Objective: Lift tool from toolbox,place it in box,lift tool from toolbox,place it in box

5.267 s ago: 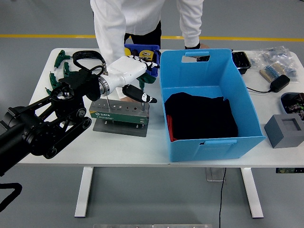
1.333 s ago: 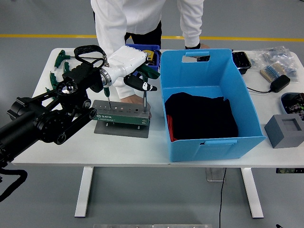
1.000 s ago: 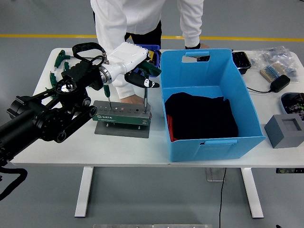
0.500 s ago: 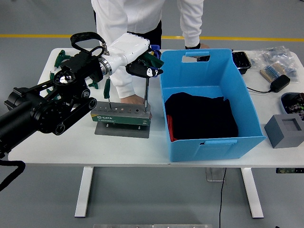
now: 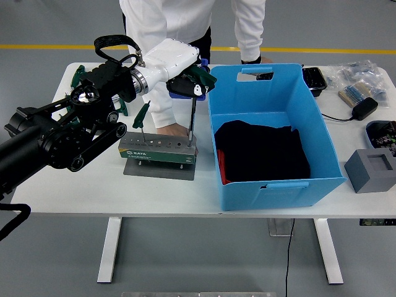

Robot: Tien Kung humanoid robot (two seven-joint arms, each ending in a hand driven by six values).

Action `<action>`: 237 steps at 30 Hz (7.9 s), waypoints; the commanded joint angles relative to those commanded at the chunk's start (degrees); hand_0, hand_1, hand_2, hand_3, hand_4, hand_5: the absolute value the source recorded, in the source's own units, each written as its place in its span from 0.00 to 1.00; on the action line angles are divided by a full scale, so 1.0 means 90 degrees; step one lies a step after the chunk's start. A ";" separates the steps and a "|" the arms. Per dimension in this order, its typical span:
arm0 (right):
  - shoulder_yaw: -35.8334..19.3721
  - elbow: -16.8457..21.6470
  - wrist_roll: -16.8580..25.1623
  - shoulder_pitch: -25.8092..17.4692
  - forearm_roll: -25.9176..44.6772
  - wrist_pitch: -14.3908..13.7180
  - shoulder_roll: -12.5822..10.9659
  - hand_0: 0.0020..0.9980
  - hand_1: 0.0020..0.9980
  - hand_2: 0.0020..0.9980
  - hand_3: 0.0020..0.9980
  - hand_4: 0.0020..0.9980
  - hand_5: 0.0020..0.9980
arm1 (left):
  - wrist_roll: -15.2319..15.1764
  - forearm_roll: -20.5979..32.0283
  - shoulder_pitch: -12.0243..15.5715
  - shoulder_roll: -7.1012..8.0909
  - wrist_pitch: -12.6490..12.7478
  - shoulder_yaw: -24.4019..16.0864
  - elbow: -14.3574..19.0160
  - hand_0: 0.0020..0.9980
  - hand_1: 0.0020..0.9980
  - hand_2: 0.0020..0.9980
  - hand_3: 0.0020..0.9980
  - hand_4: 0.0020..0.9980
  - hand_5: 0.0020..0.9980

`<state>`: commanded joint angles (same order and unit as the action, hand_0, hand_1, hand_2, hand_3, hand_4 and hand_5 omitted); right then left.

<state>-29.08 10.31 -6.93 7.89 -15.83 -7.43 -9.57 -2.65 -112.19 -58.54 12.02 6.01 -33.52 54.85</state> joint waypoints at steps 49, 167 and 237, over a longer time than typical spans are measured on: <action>0.0069 0.0000 0.0017 -0.0018 0.0102 -0.0054 -0.0015 0.68 0.69 0.76 0.71 0.97 0.76 | -0.0044 -0.0161 -0.0549 -0.0417 0.0134 -0.0406 0.1660 0.13 0.00 0.01 0.02 0.60 0.60; -0.0854 0.0000 -0.0081 -0.0057 -0.1053 -0.0186 0.0036 0.65 0.66 0.73 0.67 0.94 0.73 | 0.0497 0.0553 0.2766 0.0382 0.0842 -0.3695 0.1256 0.31 0.31 0.41 0.56 0.93 0.66; -0.0411 0.0000 -0.0008 0.0053 -0.0746 -0.0161 0.0046 0.65 0.65 0.73 0.65 0.92 0.73 | 0.1878 0.9181 0.3775 -0.0296 0.2539 -0.2437 0.1677 0.20 0.26 0.48 0.70 0.74 1.00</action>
<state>-32.78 10.31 -6.99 8.37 -22.54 -8.87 -9.15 14.25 -29.55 -24.57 9.36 28.86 -55.45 69.95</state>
